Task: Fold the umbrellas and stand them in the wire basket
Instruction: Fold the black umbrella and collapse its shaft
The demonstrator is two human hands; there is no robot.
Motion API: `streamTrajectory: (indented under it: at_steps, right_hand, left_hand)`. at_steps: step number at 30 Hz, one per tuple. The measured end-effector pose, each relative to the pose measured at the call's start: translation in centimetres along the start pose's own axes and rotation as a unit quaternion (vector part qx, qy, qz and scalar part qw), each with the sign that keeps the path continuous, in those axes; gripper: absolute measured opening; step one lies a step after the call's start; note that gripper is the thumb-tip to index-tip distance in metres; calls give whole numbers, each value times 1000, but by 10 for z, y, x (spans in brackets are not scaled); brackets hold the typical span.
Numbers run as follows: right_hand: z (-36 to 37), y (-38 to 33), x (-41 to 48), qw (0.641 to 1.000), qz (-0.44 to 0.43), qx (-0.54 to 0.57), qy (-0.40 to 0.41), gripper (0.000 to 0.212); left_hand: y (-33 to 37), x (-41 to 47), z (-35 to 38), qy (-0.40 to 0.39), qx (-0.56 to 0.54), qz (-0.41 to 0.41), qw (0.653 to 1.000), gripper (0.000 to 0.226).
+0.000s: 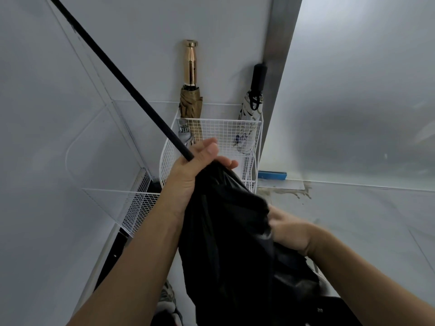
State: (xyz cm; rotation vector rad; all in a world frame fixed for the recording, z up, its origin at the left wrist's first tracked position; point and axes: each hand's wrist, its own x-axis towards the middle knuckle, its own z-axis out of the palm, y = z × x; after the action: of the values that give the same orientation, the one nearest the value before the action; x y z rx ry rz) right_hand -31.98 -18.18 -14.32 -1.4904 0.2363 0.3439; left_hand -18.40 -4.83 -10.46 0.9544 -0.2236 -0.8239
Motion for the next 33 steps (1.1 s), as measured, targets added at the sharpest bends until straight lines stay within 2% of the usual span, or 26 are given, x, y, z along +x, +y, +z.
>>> streamTrajectory:
  at_steps: [2,5,7,9,10,12,15,17,19,21,24,25,26,28,29,30,31,33]
  right_hand:
    - [1,7,5,999,-16,-47,12,42]
    - [2,12,11,993,-47,-83,72,44]
    - [-1,11,12,978,-99,-82,162,50]
    - [-1,0,7,946,-164,-40,278,29]
    - [0,-6,4,935,-189,-28,298,17]
    - [5,-9,0,939,-187,-75,279,21]
    - [13,-1,4,926,-141,-203,284,11]
    - [11,-1,4,934,-150,-151,288,19]
    - [6,-10,-3,952,-173,-41,250,14]
    - [2,-18,-9,962,-183,20,203,11]
    - [7,-20,-12,978,-158,-8,136,20]
    - [8,-17,-11,978,-151,-26,139,23]
    - [9,-16,-10,972,-151,-50,176,22]
    - [4,-8,-4,930,-156,-154,296,13]
    - [1,-4,-1,906,-151,-217,332,22]
    - [1,-1,1,893,-139,-258,342,27]
    - [1,0,3,888,-136,-276,341,23]
    - [6,1,5,888,-164,-264,338,18]
  left_hand:
    - [-3,1,3,54,47,26,997,34]
    - [-7,1,3,110,131,90,981,10]
    - [-7,1,-1,125,183,131,966,9]
    - [-7,1,-4,129,236,168,948,10]
    - [-8,2,-4,131,264,183,938,11]
    - [-11,1,-4,139,314,213,915,13]
    - [-17,2,-3,152,357,245,888,14]
    - [-18,3,-5,167,368,256,878,14]
    - [-16,5,-8,183,377,260,870,13]
    - [-16,6,-9,190,380,258,867,13]
    - [-17,7,-10,198,379,253,868,15]
    - [-17,7,-10,199,376,252,869,16]
    - [-16,7,-10,198,372,250,872,15]
    - [-16,6,-10,190,362,249,878,14]
    - [-17,5,-8,184,360,249,880,14]
    - [-18,5,-7,178,359,248,882,13]
    - [-19,4,-6,173,359,247,883,13]
    - [-19,5,-7,178,356,249,883,14]
